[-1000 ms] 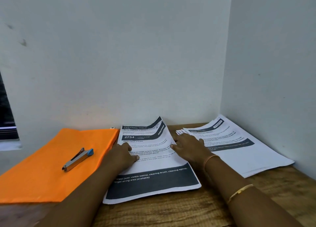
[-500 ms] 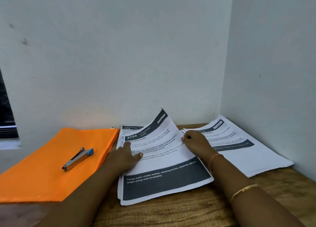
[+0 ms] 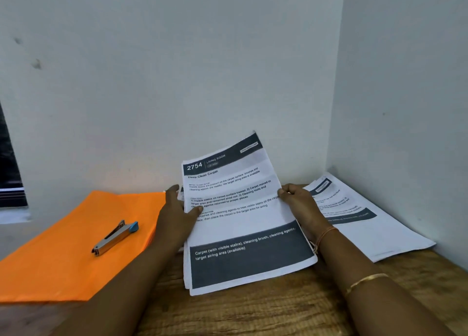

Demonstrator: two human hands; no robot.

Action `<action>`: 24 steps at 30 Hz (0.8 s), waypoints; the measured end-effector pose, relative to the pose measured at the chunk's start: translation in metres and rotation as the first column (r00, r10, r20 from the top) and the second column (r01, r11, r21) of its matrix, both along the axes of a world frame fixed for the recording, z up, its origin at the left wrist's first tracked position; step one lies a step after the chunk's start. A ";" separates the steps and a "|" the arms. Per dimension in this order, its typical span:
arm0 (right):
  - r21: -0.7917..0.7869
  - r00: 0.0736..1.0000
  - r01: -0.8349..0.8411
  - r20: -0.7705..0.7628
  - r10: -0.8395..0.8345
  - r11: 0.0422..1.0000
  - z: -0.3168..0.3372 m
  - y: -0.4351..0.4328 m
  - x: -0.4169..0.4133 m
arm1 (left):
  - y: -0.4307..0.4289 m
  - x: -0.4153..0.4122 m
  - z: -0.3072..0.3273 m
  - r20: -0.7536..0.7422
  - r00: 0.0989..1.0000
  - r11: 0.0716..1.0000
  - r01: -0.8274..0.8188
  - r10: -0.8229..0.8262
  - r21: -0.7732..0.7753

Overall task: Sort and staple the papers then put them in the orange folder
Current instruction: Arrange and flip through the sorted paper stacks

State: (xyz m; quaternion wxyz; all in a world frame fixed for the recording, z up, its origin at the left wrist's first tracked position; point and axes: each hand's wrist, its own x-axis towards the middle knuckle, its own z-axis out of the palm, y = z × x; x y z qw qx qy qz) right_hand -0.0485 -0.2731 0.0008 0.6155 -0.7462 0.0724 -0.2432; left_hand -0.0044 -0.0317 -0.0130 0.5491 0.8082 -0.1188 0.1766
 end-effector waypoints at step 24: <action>0.188 0.990 -0.122 -0.043 0.132 0.975 -0.004 0.003 -0.001 | 0.006 0.006 0.003 0.016 1.000 0.928 -0.005 0.012 -0.371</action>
